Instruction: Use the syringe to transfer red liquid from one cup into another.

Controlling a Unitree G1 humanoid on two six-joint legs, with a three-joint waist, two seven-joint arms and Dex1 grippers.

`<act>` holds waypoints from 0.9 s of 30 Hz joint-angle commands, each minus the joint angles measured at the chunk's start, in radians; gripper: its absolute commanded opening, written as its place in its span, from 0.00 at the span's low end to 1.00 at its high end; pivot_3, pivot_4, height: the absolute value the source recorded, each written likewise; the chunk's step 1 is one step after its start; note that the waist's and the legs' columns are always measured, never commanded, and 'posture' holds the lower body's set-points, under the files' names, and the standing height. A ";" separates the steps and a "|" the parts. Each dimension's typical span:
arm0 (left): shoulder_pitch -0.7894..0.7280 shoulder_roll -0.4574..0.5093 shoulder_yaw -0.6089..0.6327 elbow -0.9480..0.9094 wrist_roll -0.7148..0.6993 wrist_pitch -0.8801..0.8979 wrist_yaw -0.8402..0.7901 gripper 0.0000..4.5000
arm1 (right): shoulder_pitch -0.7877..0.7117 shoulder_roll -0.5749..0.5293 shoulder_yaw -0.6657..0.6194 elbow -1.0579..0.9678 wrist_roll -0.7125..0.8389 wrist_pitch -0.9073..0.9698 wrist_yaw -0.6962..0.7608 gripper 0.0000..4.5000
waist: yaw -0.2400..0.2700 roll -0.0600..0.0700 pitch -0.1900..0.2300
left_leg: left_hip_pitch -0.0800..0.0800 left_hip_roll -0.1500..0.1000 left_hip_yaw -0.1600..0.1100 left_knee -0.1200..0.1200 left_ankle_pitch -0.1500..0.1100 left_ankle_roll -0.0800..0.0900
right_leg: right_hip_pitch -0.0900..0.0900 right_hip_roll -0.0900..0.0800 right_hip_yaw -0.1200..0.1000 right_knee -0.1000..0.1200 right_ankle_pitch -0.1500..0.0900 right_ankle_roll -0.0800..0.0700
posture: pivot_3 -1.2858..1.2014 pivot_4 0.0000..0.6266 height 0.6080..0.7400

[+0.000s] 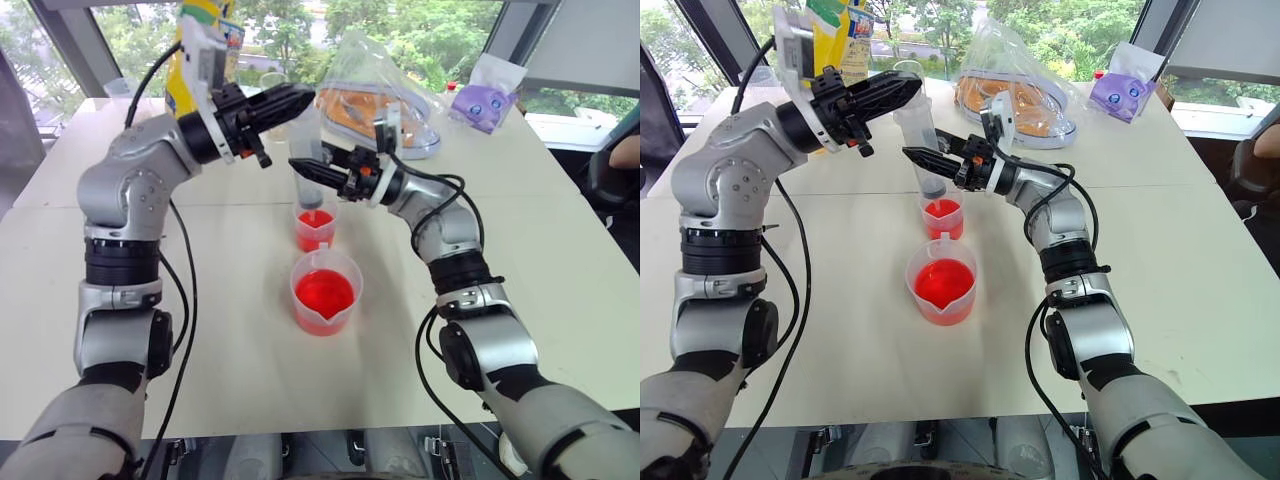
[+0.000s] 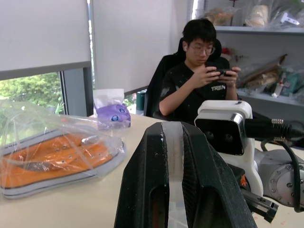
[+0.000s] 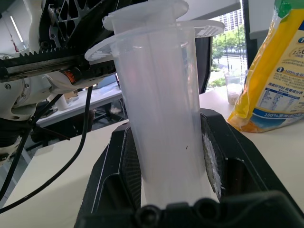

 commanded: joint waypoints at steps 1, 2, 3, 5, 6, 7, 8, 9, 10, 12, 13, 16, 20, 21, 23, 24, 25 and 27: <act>0.052 -0.001 -0.056 -0.030 0.010 0.034 -0.036 0.01 | -0.101 -0.025 -0.096 -0.048 0.061 -0.030 -0.038 0.31 | 0.000 0.000 0.000 | 0.000 0.000 0.000 0.000 0.000 0.000 | 0.000 0.000 0.000 0.000 0.000 0.000 | 0.52 0.24 1.00; 0.058 -0.002 -0.058 -0.034 0.010 0.034 -0.036 0.01 | -0.104 -0.026 -0.097 -0.046 0.062 -0.030 -0.039 0.31 | 0.000 0.000 0.000 | 0.000 0.000 0.000 0.000 0.000 0.000 | 0.000 0.000 0.000 0.000 0.000 0.000 | 0.52 0.24 1.00; 0.063 -0.003 -0.058 -0.037 0.010 0.035 -0.034 0.01 | -0.106 -0.026 -0.098 -0.045 0.062 -0.030 -0.039 0.31 | 0.000 0.000 0.000 | 0.000 0.000 0.000 0.000 0.000 0.000 | 0.000 0.000 0.000 0.000 0.000 0.000 | 0.52 0.24 1.00; 0.069 -0.004 -0.060 -0.041 0.009 0.035 -0.032 0.01 | -0.109 -0.027 -0.097 -0.041 0.060 -0.032 -0.038 0.31 | 0.000 0.000 0.000 | 0.000 0.000 0.000 0.000 0.000 0.000 | 0.000 0.000 0.000 0.000 0.000 0.000 | 0.52 0.24 1.00; 0.070 -0.005 -0.059 -0.043 0.008 0.036 -0.031 0.01 | -0.109 -0.028 -0.096 -0.040 0.058 -0.034 -0.036 0.31 | 0.000 0.000 0.000 | 0.000 0.000 0.000 0.000 0.000 0.000 | 0.000 0.000 0.000 0.000 0.000 0.000 | 0.52 0.24 1.00; 0.067 -0.005 -0.056 -0.044 0.004 0.039 -0.029 0.01 | -0.107 -0.027 -0.093 -0.038 0.055 -0.035 -0.035 0.31 | 0.000 0.000 0.000 | 0.000 0.000 0.000 0.000 0.000 0.000 | 0.000 0.000 0.000 0.000 0.000 0.000 | 0.52 0.24 1.00; 0.062 -0.006 -0.051 -0.044 0.000 0.042 -0.026 0.01 | -0.104 -0.026 -0.091 -0.036 0.052 -0.035 -0.034 0.31 | 0.000 0.000 0.000 | 0.000 0.000 0.000 0.000 0.000 0.000 | 0.000 0.000 0.000 0.000 0.000 0.000 | 0.52 0.24 1.00; 0.053 -0.007 -0.041 -0.042 -0.009 0.049 -0.022 0.01 | -0.099 -0.025 -0.086 -0.035 0.048 -0.036 -0.032 0.31 | 0.000 0.000 0.000 | 0.000 0.000 0.000 0.000 0.000 0.000 | 0.000 0.000 0.000 0.000 0.000 0.000 | 0.52 0.24 1.00; 0.044 -0.008 -0.031 -0.039 -0.017 0.054 -0.017 0.01 | -0.093 -0.023 -0.082 -0.034 0.045 -0.037 -0.031 0.31 | 0.000 0.000 0.000 | 0.000 0.000 0.000 0.000 0.000 0.000 | 0.000 0.000 0.000 0.000 0.000 0.000 | 0.52 0.24 1.00; 0.027 -0.007 -0.009 -0.035 -0.038 0.070 -0.009 0.01 | -0.080 -0.020 -0.075 -0.037 0.040 -0.032 -0.032 0.31 | 0.000 0.000 0.000 | 0.000 0.000 0.000 0.000 0.000 0.000 | 0.000 0.000 0.000 0.000 0.000 0.000 | 0.52 0.24 1.00; 0.019 -0.005 0.002 -0.033 -0.046 0.078 -0.003 0.01 | -0.073 -0.018 -0.072 -0.038 0.038 -0.030 -0.032 0.31 | 0.000 0.000 0.000 | 0.000 0.000 0.000 0.000 0.000 0.000 | 0.000 0.000 0.000 0.000 0.000 0.000 | 0.52 0.24 1.00; 0.007 0.002 0.023 -0.029 -0.059 0.097 0.007 0.20 | -0.057 -0.012 -0.062 -0.043 0.033 -0.025 -0.031 0.31 | 0.000 0.000 0.000 | 0.000 0.000 0.000 0.000 0.000 0.000 | 0.000 0.000 0.000 0.000 0.000 0.000 | 0.52 0.24 1.00; -0.007 0.019 0.065 -0.032 -0.074 0.109 0.023 0.57 | -0.025 0.003 -0.048 -0.059 0.029 -0.012 -0.036 0.31 | 0.000 0.000 0.000 | 0.000 0.000 0.000 0.000 0.000 0.000 | 0.000 0.000 0.000 0.000 0.000 0.000 | 0.52 0.24 1.00; -0.009 0.024 0.073 -0.032 -0.073 0.107 0.028 0.69 | -0.017 0.007 -0.046 -0.063 0.028 -0.009 -0.037 0.31 | 0.000 0.000 0.000 | 0.000 0.000 0.000 0.000 0.000 0.000 | 0.000 0.000 0.000 0.000 0.000 0.000 | 0.52 0.24 1.00; -0.018 0.038 0.096 -0.016 -0.071 0.100 0.036 0.92 | -0.004 0.014 -0.042 -0.067 0.025 -0.006 -0.039 0.31 | -0.002 0.000 0.000 | 0.000 0.000 0.000 0.000 0.000 0.000 | 0.000 0.000 0.000 0.000 0.000 0.000 | 0.52 0.24 1.00; -0.020 0.050 0.109 -0.008 -0.074 0.101 0.036 0.98 | 0.003 0.018 -0.039 -0.068 0.023 -0.005 -0.040 0.31 | -0.004 0.000 0.000 | 0.000 0.000 0.000 0.000 0.000 0.000 | 0.000 0.000 0.000 0.000 0.000 0.000 | 0.52 0.24 1.00; -0.019 0.063 0.119 -0.007 -0.077 0.103 0.033 0.98 | 0.009 0.021 -0.037 -0.072 0.022 -0.003 -0.042 0.31 | -0.005 0.000 0.000 | 0.000 0.000 0.000 0.000 0.000 0.000 | 0.000 0.000 0.000 0.000 0.000 0.000 | 0.52 0.24 1.00; -0.007 0.095 0.136 -0.018 -0.091 0.116 0.016 0.98 | 0.016 0.026 -0.034 -0.074 0.020 -0.001 -0.046 0.31 | -0.005 0.000 0.000 | 0.000 0.000 0.000 0.000 0.000 0.000 | 0.000 0.000 0.000 0.000 0.000 0.000 | 0.52 0.24 1.00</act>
